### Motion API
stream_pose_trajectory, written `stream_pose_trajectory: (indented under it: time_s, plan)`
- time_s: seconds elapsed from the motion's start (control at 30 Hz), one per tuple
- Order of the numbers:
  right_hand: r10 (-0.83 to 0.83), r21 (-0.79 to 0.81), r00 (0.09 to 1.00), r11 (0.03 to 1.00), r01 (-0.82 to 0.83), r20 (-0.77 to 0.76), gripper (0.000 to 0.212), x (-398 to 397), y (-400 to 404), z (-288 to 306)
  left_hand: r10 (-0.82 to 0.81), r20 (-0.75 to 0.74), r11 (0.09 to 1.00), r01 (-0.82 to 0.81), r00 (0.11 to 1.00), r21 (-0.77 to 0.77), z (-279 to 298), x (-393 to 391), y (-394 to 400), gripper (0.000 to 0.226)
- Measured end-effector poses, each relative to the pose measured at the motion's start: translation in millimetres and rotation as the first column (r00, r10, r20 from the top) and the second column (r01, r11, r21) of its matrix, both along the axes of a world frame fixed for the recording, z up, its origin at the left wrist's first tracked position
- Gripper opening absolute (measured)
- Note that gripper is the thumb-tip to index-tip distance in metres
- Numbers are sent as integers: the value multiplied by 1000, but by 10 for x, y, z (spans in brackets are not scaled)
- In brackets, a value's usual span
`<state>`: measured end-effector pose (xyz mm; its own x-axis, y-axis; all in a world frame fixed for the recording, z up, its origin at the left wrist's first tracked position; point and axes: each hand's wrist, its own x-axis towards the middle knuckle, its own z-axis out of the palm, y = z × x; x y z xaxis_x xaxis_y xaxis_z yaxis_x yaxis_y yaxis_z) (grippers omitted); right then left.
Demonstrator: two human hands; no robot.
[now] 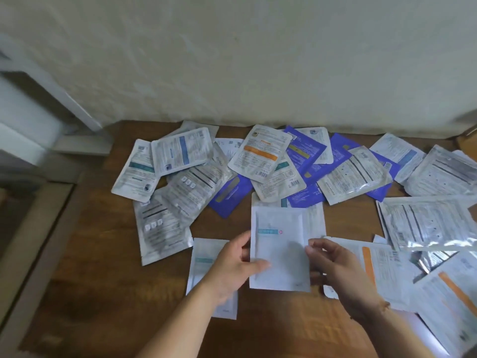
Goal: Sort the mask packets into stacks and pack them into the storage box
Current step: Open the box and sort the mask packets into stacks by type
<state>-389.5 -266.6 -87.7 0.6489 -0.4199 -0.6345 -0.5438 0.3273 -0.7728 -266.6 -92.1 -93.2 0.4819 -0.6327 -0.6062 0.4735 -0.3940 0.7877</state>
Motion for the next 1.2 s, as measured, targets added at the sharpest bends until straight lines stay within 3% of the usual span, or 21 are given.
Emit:
stream_pose_trajectory:
  time_s: [0.13, 0.27, 0.37, 0.57, 0.67, 0.73, 0.83, 0.9, 1.0, 1.2]
  plan:
    - [131, -126, 991, 984, -126, 35, 23, 440, 187, 44, -43, 23, 998, 42, 999, 36, 32, 20, 485, 47]
    - [261, -251, 965, 934, -255, -8, 9, 849, 555, -87, 56, 47, 985, -62, 997, 160, -2, 31, 1032, 61]
    - [329, -275, 943, 904, -328, -45, 11, 962, 807, -293, 111, 108, 949, -137, 988, 284, -22, -32, 1405, 58]
    - [442, -584, 869, 653, -482, -222, 15, 908, 1104, -477, -23, 289, 872, -122, 957, 474, -120, -160, 1646, 47]
    - [458, -761, 835, 409, -503, -306, 26, 856, 1141, -502, -196, 451, 816, -111, 871, 567, -138, -177, 1682, 49]
    - [484, -866, 831, 253, -432, -274, 32, 822, 1143, -535, -331, 541, 801, -73, 773, 595, -145, -232, 1707, 63]
    - [627, -854, 695, 90, -512, -351, 57, 795, 1187, -585, -554, 615, 759, 36, 561, 650, -283, -298, 1707, 79]
    - [638, -808, 647, 65, -585, -418, 64, 804, 1204, -619, -579, 630, 752, 42, 518, 658, -419, -332, 1694, 77]
    - [622, -830, 690, 113, -547, -370, 60, 829, 1192, -627, -522, 704, 802, -4, 482, 597, -577, -368, 1683, 69]
    - [575, -849, 706, 38, -527, -413, 64, 783, 1212, -653, -418, 807, 864, -90, 417, 494, -709, -410, 1659, 65]
